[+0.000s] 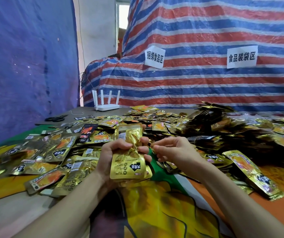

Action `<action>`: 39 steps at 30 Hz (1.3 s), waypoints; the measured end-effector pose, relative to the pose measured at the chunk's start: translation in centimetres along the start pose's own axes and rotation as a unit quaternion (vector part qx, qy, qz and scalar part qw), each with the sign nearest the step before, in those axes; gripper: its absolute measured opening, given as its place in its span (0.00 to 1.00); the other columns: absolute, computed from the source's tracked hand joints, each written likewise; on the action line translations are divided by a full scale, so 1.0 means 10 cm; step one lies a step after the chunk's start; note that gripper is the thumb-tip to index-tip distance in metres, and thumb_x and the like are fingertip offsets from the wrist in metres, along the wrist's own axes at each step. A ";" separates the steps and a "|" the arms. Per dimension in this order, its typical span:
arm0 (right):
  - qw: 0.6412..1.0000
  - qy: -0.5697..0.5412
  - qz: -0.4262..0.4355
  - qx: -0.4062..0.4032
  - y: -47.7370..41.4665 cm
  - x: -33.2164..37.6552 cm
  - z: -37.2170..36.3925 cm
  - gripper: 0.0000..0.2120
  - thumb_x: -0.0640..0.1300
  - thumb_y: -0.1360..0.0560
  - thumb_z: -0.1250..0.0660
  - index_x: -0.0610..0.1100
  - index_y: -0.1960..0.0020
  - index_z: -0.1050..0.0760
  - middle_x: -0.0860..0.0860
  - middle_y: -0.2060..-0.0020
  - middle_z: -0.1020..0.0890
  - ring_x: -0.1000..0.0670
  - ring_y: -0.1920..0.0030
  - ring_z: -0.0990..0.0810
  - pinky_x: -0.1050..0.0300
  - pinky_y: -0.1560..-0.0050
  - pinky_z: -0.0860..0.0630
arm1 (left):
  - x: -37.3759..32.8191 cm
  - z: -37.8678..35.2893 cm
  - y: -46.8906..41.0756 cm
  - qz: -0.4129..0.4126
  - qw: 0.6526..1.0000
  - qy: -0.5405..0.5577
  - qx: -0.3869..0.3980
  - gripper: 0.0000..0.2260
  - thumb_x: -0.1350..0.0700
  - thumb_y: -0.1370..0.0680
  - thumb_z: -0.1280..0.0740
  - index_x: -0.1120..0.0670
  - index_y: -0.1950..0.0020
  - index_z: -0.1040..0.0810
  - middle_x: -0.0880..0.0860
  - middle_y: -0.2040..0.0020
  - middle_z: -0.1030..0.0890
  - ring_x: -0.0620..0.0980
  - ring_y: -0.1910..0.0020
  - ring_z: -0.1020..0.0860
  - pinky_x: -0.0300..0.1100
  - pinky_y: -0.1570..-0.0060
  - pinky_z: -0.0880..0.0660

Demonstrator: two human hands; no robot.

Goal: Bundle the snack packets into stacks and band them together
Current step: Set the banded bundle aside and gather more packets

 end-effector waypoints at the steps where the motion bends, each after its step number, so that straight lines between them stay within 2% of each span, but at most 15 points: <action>1: 1.000 0.006 -0.004 0.020 0.01 -0.01 -0.02 0.03 0.36 0.22 0.30 0.37 0.53 0.17 0.45 0.65 0.17 0.54 0.68 0.19 0.65 0.65 0.22 | 0.01 -0.01 0.00 0.006 1.000 -0.001 0.007 0.23 0.65 0.34 0.32 0.62 0.39 0.24 0.56 0.53 0.25 0.52 0.60 0.23 0.48 0.55 0.21; 3: 0.996 -0.041 -0.021 0.072 0.03 -0.02 -0.09 0.05 0.40 0.23 0.30 0.38 0.55 0.19 0.46 0.64 0.19 0.52 0.65 0.19 0.62 0.62 0.21 | -0.01 0.02 -0.01 -0.006 1.000 0.000 0.004 0.25 0.65 0.34 0.32 0.61 0.37 0.25 0.56 0.52 0.24 0.51 0.60 0.23 0.47 0.54 0.21; 5: 0.982 -0.154 -0.027 0.102 0.02 0.02 -0.12 0.05 0.41 0.25 0.31 0.39 0.55 0.21 0.45 0.60 0.19 0.49 0.59 0.18 0.57 0.55 0.20 | -0.04 0.04 -0.01 -0.024 1.000 0.020 0.006 0.24 0.64 0.32 0.36 0.59 0.35 0.28 0.54 0.53 0.24 0.49 0.60 0.24 0.44 0.54 0.22; 8: 0.934 -0.336 -0.045 0.110 0.03 0.08 -0.12 0.07 0.41 0.28 0.34 0.41 0.60 0.19 0.44 0.59 0.17 0.45 0.55 0.15 0.52 0.47 0.21 | -0.10 0.06 -0.02 -0.053 0.998 0.016 -0.019 0.23 0.63 0.31 0.42 0.58 0.36 0.29 0.53 0.54 0.25 0.46 0.61 0.25 0.42 0.55 0.24; 11: 0.912 -0.384 -0.041 0.135 0.06 0.14 -0.17 0.05 0.40 0.30 0.34 0.42 0.63 0.20 0.44 0.59 0.18 0.44 0.54 0.16 0.51 0.48 0.21 | -0.04 0.04 -0.03 -0.038 0.999 0.009 -0.018 0.20 0.63 0.31 0.43 0.58 0.39 0.30 0.53 0.54 0.26 0.47 0.62 0.25 0.43 0.56 0.23; 13: 0.906 -0.403 -0.033 0.125 0.05 0.15 -0.17 0.02 0.40 0.33 0.32 0.42 0.63 0.22 0.45 0.59 0.19 0.44 0.55 0.18 0.51 0.49 0.20 | -0.01 0.04 -0.04 -0.033 0.999 0.014 -0.013 0.23 0.63 0.31 0.42 0.58 0.35 0.29 0.54 0.53 0.26 0.48 0.62 0.25 0.44 0.56 0.24; 17: 0.879 -0.462 -0.023 0.114 0.04 0.17 -0.12 0.03 0.39 0.30 0.36 0.43 0.63 0.24 0.47 0.63 0.21 0.45 0.57 0.19 0.50 0.44 0.24 | 0.01 0.05 -0.05 -0.021 1.000 0.021 0.001 0.27 0.65 0.32 0.36 0.58 0.32 0.30 0.56 0.52 0.25 0.49 0.61 0.25 0.44 0.54 0.24; 22: 0.883 -0.457 0.002 0.110 0.04 0.18 -0.13 0.10 0.35 0.31 0.38 0.45 0.67 0.22 0.52 0.66 0.21 0.49 0.62 0.18 0.52 0.46 0.23 | 0.08 0.03 -0.04 0.016 1.000 0.007 -0.003 0.22 0.65 0.32 0.33 0.62 0.38 0.24 0.57 0.53 0.24 0.52 0.60 0.24 0.47 0.54 0.23; 25: 0.886 -0.453 0.018 0.101 0.04 0.20 -0.15 0.06 0.34 0.31 0.32 0.43 0.58 0.18 0.50 0.62 0.17 0.51 0.69 0.19 0.55 0.54 0.18 | 0.13 0.03 -0.01 0.064 0.997 -0.043 -0.021 0.17 0.64 0.36 0.28 0.63 0.48 0.20 0.57 0.59 0.25 0.55 0.61 0.23 0.48 0.59 0.22; 27: 0.892 -0.437 0.027 0.113 0.05 0.20 -0.17 0.08 0.36 0.33 0.27 0.42 0.54 0.16 0.48 0.60 0.15 0.51 0.72 0.19 0.56 0.56 0.16 | 0.14 0.04 0.00 0.081 0.994 -0.061 -0.028 0.16 0.63 0.38 0.27 0.62 0.51 0.19 0.57 0.60 0.24 0.55 0.61 0.23 0.48 0.60 0.22; 29: 0.905 -0.405 0.037 0.125 0.06 0.20 -0.17 0.11 0.39 0.37 0.21 0.43 0.54 0.14 0.47 0.57 0.13 0.51 0.70 0.19 0.54 0.51 0.16 | 0.15 0.05 0.01 0.086 0.993 -0.074 -0.036 0.17 0.62 0.38 0.26 0.62 0.50 0.18 0.57 0.60 0.24 0.55 0.61 0.23 0.48 0.60 0.22; 32: 0.915 -0.388 0.033 0.104 0.04 0.15 -0.11 0.25 0.44 0.48 0.12 0.43 0.53 0.13 0.44 0.51 0.13 0.49 0.65 0.26 0.50 0.39 0.21 | 0.14 0.07 0.02 0.082 0.992 -0.082 -0.048 0.16 0.62 0.35 0.30 0.63 0.48 0.17 0.57 0.59 0.23 0.55 0.60 0.22 0.48 0.59 0.22; 34: 0.914 -0.392 0.038 0.096 0.05 0.15 -0.06 0.27 0.45 0.50 0.11 0.42 0.52 0.13 0.43 0.48 0.13 0.53 0.71 0.26 0.56 0.44 0.18 | 0.09 0.16 0.01 0.064 0.989 -0.086 -0.100 0.16 0.61 0.33 0.34 0.63 0.49 0.16 0.57 0.59 0.22 0.55 0.61 0.22 0.48 0.59 0.22; 36: 0.917 -0.383 0.047 0.095 0.06 0.18 -0.03 0.22 0.42 0.44 0.13 0.43 0.51 0.12 0.42 0.46 0.14 0.59 0.78 0.27 0.60 0.53 0.17 | 0.02 0.30 0.00 0.022 0.980 -0.089 -0.177 0.16 0.60 0.32 0.37 0.63 0.49 0.16 0.58 0.60 0.22 0.55 0.62 0.23 0.48 0.57 0.25; 39: 0.936 -0.330 0.060 0.108 0.08 0.22 -0.03 0.16 0.37 0.32 0.24 0.46 0.46 0.13 0.41 0.42 0.15 0.58 0.78 0.25 0.57 0.57 0.16 | -0.10 0.43 0.03 -0.052 0.963 -0.075 -0.252 0.16 0.60 0.31 0.37 0.62 0.46 0.19 0.58 0.61 0.21 0.55 0.63 0.22 0.47 0.58 0.23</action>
Point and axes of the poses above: each hand's wrist, its own y-axis away from the middle knuckle, its own z-axis out of the back of the hand, x = y × z, the point moved 7 cm from there along -y, towards the middle knuckle
